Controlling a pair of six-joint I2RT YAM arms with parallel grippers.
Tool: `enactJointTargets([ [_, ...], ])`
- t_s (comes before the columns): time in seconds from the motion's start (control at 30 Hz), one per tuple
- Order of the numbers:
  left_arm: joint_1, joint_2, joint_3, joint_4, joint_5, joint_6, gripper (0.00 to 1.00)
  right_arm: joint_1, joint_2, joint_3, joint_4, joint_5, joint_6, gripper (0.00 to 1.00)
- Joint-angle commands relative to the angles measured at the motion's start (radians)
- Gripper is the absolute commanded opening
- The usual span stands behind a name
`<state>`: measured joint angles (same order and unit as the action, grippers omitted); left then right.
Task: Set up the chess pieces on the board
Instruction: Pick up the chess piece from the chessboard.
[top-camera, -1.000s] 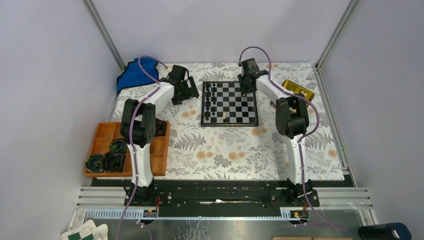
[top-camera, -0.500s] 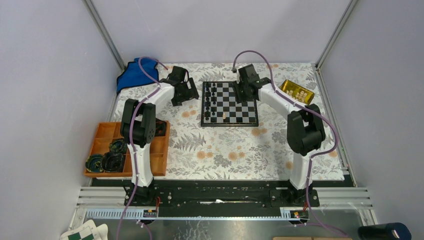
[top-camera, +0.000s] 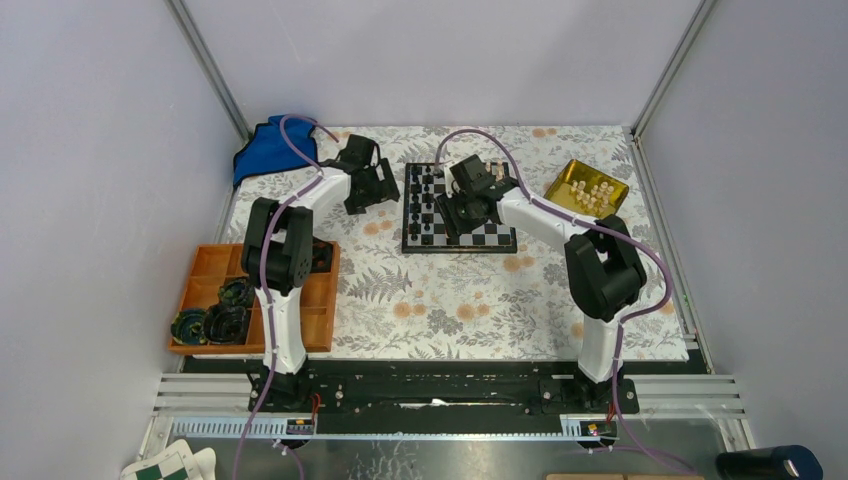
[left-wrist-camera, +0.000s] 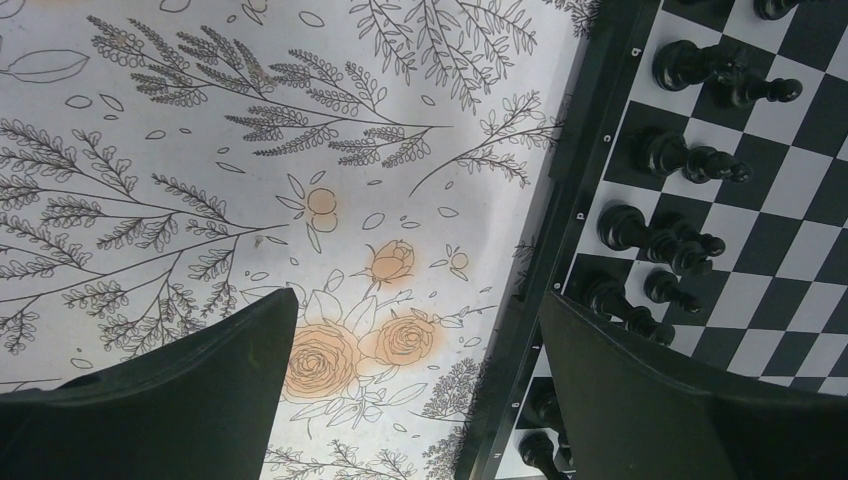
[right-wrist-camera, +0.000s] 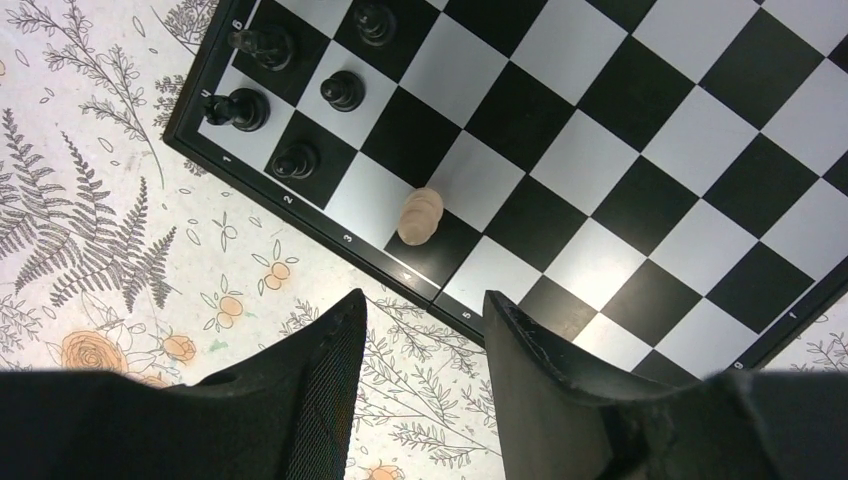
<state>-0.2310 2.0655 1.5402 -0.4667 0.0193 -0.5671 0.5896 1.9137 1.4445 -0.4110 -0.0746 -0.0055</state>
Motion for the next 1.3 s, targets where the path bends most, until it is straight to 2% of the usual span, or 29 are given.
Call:
enactJointTargets([
  [0.0, -0.009, -0.032, -0.011, 0.034, -0.012, -0.004, 0.99, 0.015, -0.049, 0.008, 0.032, -0.028, -0.001, 0.54],
  [0.83, -0.009, -0.007, -0.008, 0.036, -0.012, 0.000, 0.99, 0.018, 0.119, 0.153, 0.008, -0.048, -0.029, 0.48],
  [1.03, -0.008, -0.001, -0.008, 0.036, -0.009, -0.002, 0.99, 0.018, 0.137, 0.162, -0.003, -0.041, -0.033, 0.41],
  [1.27, -0.008, 0.001, -0.008, 0.036, -0.007, -0.001, 0.99, 0.018, 0.137, 0.155, -0.005, -0.028, -0.036, 0.25],
])
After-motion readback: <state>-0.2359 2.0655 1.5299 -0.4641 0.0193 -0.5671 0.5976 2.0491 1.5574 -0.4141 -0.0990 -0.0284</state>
